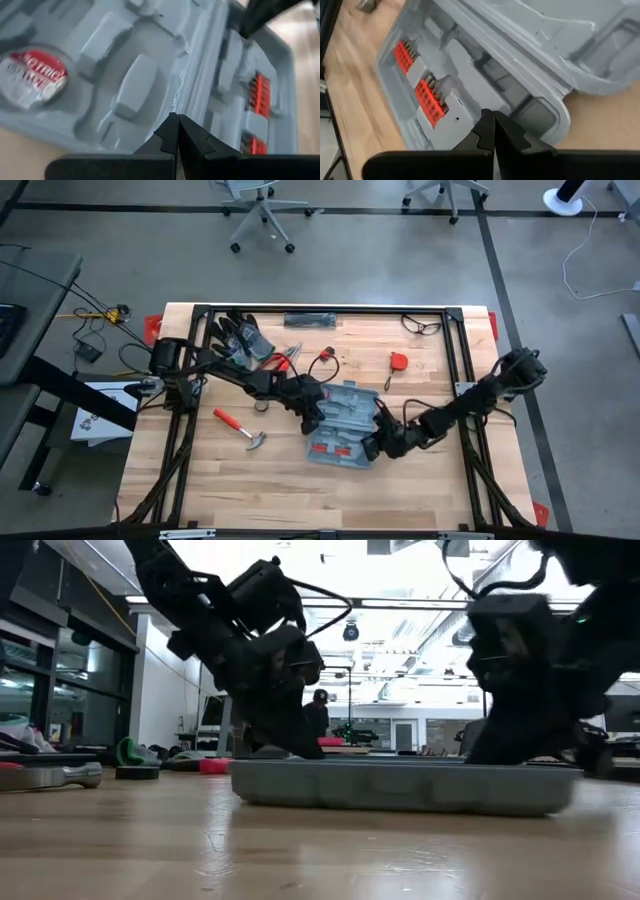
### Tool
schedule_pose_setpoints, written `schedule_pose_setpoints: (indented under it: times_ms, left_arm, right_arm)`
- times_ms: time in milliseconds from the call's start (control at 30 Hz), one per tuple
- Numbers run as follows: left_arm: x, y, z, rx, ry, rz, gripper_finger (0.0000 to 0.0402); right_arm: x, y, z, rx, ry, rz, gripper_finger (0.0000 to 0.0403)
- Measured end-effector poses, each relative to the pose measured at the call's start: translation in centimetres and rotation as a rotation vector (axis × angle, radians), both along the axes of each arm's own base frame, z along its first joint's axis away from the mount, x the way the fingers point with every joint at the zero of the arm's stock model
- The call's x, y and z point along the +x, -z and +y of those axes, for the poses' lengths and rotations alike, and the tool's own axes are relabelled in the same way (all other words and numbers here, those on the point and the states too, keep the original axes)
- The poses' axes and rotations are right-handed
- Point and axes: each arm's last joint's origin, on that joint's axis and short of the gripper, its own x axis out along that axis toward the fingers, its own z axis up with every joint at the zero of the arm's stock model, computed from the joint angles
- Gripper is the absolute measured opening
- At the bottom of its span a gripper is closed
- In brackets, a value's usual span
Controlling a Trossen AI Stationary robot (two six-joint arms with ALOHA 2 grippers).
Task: Prefit tool cases
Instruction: Remove the left screwdriver bit set from the gray prefit tool case
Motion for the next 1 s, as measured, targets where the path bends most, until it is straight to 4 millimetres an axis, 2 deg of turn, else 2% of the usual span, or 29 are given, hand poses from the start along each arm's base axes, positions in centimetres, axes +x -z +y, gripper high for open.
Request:
schedule_pose_setpoints:
  times_ms: [233, 433, 767, 1000]
  left_arm:
    - [-0.3, -0.4, 3.2, 0.004, -0.086, -0.009, 0.0]
    - [-0.6, -0.9, 4.1, -0.005, -0.114, -0.007, 0.0]
    - [-1.0, -4.0, 2.0, 0.004, -0.032, -0.085, 0.0]
    - [-1.1, -4.4, -0.6, 0.0, 0.042, -0.089, 0.0]
  right_arm:
    - [0.8, 0.0, -1.9, -0.058, -0.006, 0.015, 0.0]
    - [1.2, 0.0, -3.0, -0.07, -0.002, 0.023, 0.0]
    - [1.0, -0.5, -3.0, -0.076, -0.005, 0.012, 0.0]
    - [1.0, -0.3, -4.3, -0.091, 0.045, 0.054, 0.0]
